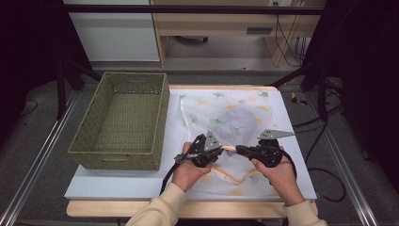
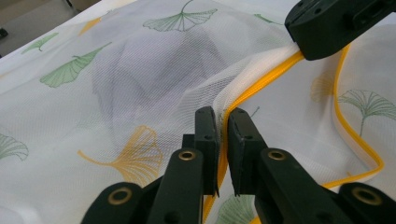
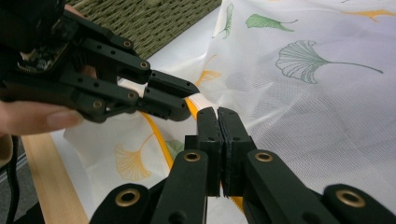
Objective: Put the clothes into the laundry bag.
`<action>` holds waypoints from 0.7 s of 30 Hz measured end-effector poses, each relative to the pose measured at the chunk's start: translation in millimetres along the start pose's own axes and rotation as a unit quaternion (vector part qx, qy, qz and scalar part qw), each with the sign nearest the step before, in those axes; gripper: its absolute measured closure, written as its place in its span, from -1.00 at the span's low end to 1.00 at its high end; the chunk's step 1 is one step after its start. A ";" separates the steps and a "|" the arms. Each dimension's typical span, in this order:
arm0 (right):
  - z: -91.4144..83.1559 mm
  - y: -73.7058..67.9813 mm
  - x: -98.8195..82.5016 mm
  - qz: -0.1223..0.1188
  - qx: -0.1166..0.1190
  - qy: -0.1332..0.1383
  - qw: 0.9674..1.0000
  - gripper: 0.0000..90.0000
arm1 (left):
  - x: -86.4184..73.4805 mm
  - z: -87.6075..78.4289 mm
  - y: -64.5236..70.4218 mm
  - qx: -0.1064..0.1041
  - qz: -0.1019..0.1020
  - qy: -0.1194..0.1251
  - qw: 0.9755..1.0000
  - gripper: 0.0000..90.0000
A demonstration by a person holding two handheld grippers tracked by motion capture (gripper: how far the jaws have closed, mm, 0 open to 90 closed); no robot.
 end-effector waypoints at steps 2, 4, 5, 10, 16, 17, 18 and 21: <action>0.2 -2.1 -0.3 -0.006 -0.001 -0.002 1.000 0.98 | -0.6 -3.3 0.7 -0.003 0.003 -0.001 1.000 0.86; 0.1 -4.8 -1.5 -0.012 0.000 -0.006 1.000 0.98 | -2.1 -6.6 2.0 -0.006 0.004 -0.001 1.000 0.86; 0.3 -5.8 -2.3 -0.016 0.002 -0.009 1.000 0.98 | -3.1 -8.2 2.9 -0.006 0.004 -0.001 1.000 0.86; 0.9 -11.3 -7.4 -0.024 0.003 -0.022 0.999 0.98 | -8.9 -14.7 9.0 -0.007 0.006 -0.006 1.000 0.85; -1.3 -14.8 -14.5 -0.033 0.006 -0.034 0.999 0.98 | -15.4 -16.5 16.1 -0.011 0.012 -0.012 1.000 0.85; -1.7 -14.9 -15.9 -0.033 0.005 -0.036 0.999 0.98 | -16.3 -16.2 17.3 -0.011 0.013 -0.014 1.000 0.85; -1.4 -14.8 -16.9 -0.035 0.006 -0.036 0.999 0.98 | -16.9 -15.9 17.7 -0.009 0.017 -0.016 1.000 0.85; -2.1 -14.8 -21.0 -0.036 0.006 -0.044 0.998 0.98 | -19.5 -14.8 18.9 -0.012 0.016 -0.022 1.000 0.85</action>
Point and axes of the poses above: each handheld gripper's, and its own axes: z roughly forward along the jaws, x roughly out of its top, y roughly to its right, the point moved 9 cm from there along z, roughly forward along the jaws, and after that the axes turned 12 degrees about y, right-handed, at the moved point
